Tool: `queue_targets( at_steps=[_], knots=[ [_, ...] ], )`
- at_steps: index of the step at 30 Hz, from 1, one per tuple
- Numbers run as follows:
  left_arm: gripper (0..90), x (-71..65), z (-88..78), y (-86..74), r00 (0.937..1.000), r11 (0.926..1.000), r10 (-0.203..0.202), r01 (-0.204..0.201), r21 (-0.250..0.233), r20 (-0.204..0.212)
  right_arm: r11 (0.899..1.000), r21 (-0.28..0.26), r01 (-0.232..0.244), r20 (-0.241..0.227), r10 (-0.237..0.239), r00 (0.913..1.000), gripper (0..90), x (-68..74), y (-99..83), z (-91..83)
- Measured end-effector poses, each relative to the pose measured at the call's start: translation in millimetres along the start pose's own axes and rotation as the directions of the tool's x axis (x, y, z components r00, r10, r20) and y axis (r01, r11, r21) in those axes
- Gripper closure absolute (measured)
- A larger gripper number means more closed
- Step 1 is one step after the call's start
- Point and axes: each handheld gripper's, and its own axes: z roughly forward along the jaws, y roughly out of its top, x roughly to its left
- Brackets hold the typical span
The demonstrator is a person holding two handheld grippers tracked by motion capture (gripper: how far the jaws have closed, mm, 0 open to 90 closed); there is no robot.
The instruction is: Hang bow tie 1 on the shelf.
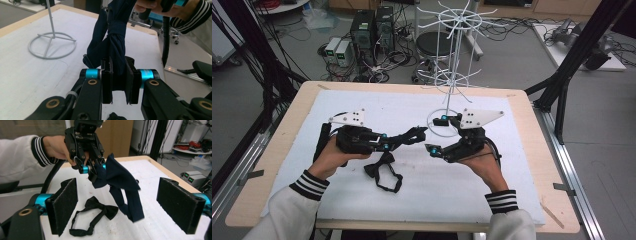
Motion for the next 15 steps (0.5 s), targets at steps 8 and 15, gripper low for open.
queue_targets(
  at_steps=[8, 15],
  knots=[
    [78.5, -3.1, 3.2, 0.7, 0.9988, 0.9996, 0.024, -0.025, 0.012, 0.043, 0.998, 0.056, 0.038, -0.049, -0.035, 0.9982, 26.1, -2.3, 3.3, 14.9],
    [78.5, -5.0, 4.5, 0.6, 0.9966, 0.9985, 0.048, -0.050, 0.025, 0.068, 0.990, 0.090, 0.113, -0.086, -0.105, 0.9908, 43.0, 1.1, 6.3, 20.5]
  ],
)
